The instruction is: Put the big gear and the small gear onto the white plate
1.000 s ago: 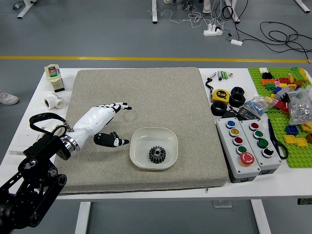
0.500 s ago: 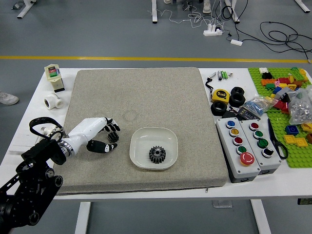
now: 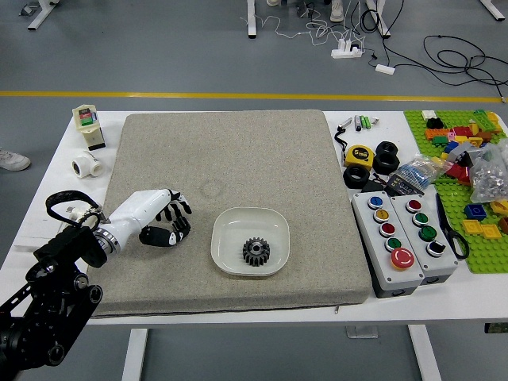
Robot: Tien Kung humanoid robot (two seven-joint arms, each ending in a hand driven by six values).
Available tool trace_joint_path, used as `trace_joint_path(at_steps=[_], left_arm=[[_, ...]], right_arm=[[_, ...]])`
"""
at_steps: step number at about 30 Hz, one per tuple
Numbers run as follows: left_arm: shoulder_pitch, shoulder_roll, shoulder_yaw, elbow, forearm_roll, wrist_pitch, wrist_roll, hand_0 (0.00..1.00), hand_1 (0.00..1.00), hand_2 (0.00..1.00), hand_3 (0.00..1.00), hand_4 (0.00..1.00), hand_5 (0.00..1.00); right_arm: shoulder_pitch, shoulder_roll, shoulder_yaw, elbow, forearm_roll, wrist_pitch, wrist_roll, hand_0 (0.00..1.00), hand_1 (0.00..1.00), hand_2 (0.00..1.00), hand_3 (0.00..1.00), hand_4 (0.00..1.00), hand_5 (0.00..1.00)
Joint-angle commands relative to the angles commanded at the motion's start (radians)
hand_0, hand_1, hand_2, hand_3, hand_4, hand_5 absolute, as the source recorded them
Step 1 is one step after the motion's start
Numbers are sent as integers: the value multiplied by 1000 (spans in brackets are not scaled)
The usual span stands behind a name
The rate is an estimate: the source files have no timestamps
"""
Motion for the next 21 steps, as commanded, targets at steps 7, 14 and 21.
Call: trace_joint_path(at_steps=[7, 14, 21], left_arm=[[1, 1, -8, 16, 0, 4, -2, 276, 350, 437, 552, 633, 128], [4, 2, -16, 2, 0, 4, -10, 266, 330, 419, 545, 558, 72], [-1, 5, -2, -70, 0, 68, -27, 261, 328, 417, 545, 552, 52]], right_arm=[[1, 0, 2, 0, -3, 1, -1, 603, 610, 698, 554, 756, 658], [2, 0, 7, 0, -7, 1, -1, 603, 610, 698, 553, 757, 658], [3, -1, 8, 0, -9, 2, -1, 603, 610, 698, 554, 756, 657]])
